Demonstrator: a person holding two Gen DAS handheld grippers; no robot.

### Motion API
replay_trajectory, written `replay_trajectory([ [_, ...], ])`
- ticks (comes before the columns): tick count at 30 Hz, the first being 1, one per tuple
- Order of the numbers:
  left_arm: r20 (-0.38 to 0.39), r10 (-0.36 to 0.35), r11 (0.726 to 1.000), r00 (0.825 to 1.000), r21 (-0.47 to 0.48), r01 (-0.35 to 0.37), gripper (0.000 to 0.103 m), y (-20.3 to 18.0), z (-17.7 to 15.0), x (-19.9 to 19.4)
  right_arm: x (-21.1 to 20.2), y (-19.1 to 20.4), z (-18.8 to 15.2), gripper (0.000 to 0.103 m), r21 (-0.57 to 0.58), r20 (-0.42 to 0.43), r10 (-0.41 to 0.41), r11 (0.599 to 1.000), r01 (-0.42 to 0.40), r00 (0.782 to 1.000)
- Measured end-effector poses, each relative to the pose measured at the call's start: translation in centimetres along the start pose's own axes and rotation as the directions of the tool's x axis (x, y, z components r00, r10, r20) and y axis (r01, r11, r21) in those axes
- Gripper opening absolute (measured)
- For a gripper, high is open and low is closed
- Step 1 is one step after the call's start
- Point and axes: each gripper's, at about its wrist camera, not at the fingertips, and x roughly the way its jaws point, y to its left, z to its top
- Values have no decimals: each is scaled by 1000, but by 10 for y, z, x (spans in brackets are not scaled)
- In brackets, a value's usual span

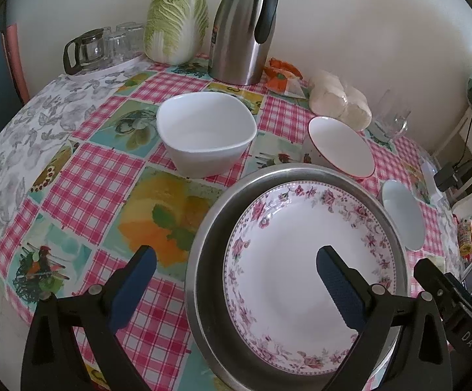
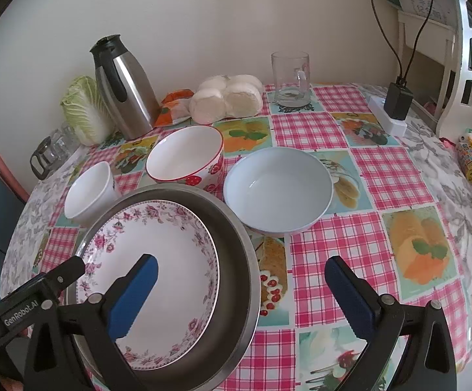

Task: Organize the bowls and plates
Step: 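Move both grippers to the rim of the red-rimmed white bowl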

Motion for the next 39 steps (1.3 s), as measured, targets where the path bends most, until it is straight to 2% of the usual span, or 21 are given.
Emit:
replay_trajectory([
  [6, 48, -41, 999, 998, 3, 41, 99, -4, 3, -3, -1, -6, 0, 103, 24, 22, 11, 1000, -11, 1000],
  [8, 66, -83, 997, 994, 6, 83, 99, -6, 5, -5, -2, -6, 0, 103, 29, 33, 9, 1000, -10, 999],
  [10, 126, -108, 994, 986, 3, 108, 99, -8, 9, -11, -1, -8, 1, 103, 36, 39, 13, 999, -14, 999],
  [13, 174, -93, 996, 980, 16, 91, 99, -11, 16, -16, 0, -9, 2, 103, 48, 38, 12, 999, -14, 999],
  [18, 156, -137, 990, 978, -6, 140, 99, -3, 38, -13, 2, -12, 8, 103, 69, 41, 12, 998, -15, 999],
  [22, 88, -210, 976, 974, -45, 214, 99, 5, 57, -3, 3, -13, 18, 103, 74, 51, 12, 997, -16, 999],
  [33, 135, -176, 982, 975, 96, 164, 99, -17, 107, -3, 11, -14, 59, 103, 52, 60, 20, 998, -23, 998],
  [35, 114, -192, 977, 975, 119, 179, 99, -23, 117, -1, 15, -12, 72, 103, 45, 53, 46, 998, -48, 998],
  [39, 8, -196, 972, 981, 134, 193, 99, -36, 136, 15, 24, -3, 94, 103, 17, 37, 91, 996, -92, 995],
])
